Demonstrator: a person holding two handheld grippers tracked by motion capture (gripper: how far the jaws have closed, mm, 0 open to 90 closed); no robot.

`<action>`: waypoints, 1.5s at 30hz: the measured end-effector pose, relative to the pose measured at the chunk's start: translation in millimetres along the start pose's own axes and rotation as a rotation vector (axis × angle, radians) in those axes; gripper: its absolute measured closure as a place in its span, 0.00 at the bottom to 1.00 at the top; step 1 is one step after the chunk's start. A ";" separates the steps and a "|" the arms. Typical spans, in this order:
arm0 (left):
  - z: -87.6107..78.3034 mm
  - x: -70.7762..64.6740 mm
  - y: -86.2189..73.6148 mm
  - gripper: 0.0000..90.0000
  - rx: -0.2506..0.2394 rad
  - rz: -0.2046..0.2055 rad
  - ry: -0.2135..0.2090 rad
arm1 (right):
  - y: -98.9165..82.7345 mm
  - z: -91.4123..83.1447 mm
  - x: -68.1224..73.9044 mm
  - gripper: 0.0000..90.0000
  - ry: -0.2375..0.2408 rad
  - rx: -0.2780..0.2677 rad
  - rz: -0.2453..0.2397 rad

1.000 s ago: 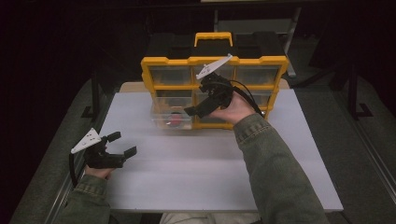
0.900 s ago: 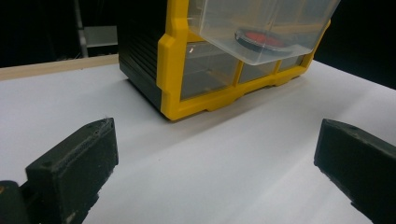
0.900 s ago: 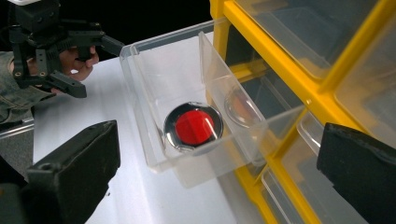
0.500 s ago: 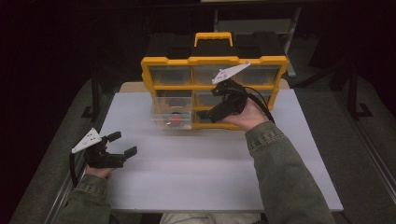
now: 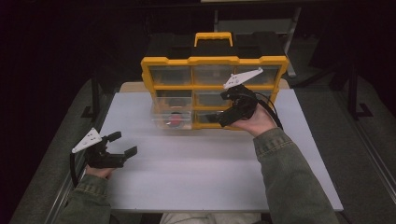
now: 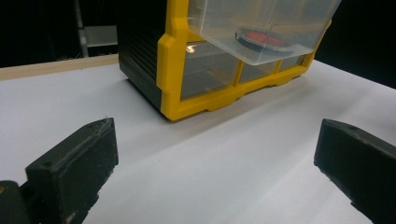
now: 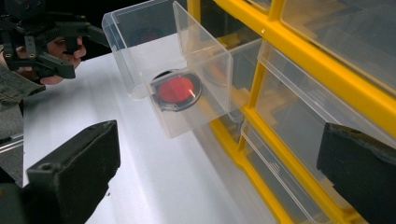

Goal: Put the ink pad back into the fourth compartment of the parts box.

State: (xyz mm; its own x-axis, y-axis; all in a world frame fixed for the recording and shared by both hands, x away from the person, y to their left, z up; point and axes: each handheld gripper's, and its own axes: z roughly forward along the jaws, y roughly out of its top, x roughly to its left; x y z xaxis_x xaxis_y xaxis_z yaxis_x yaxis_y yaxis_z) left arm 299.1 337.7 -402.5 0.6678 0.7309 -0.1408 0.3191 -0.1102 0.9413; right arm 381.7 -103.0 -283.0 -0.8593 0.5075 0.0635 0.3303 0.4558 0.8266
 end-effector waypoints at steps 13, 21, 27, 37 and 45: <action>0.3 0.2 0.0 0.00 0.000 0.002 0.001 | -16.2 -7.6 -2.4 0.00 -0.005 -0.022 0.009; 0.3 -0.1 0.0 0.00 0.003 0.004 0.000 | -27.7 -11.7 -3.2 0.00 -0.010 -0.038 0.018; 0.5 -0.3 -0.1 0.00 0.001 0.000 0.000 | -37.4 -14.1 -4.7 0.00 -0.018 -0.039 0.032; 0.3 -0.3 0.1 0.00 0.000 0.002 0.001 | -52.5 -19.6 -7.4 0.00 -0.026 -0.054 0.060; 0.5 -0.6 0.2 0.00 0.004 0.005 0.001 | -66.0 -23.5 -8.3 0.00 -0.032 -0.067 0.078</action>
State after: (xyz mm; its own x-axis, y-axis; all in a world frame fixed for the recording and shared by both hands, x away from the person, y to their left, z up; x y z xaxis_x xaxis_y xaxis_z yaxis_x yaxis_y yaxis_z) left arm 299.1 336.9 -402.5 0.6688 0.7308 -0.1364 0.3187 -0.1161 0.9407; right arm 358.0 -154.4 -324.9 -0.8186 0.5633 0.1116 0.3676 0.3646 0.8556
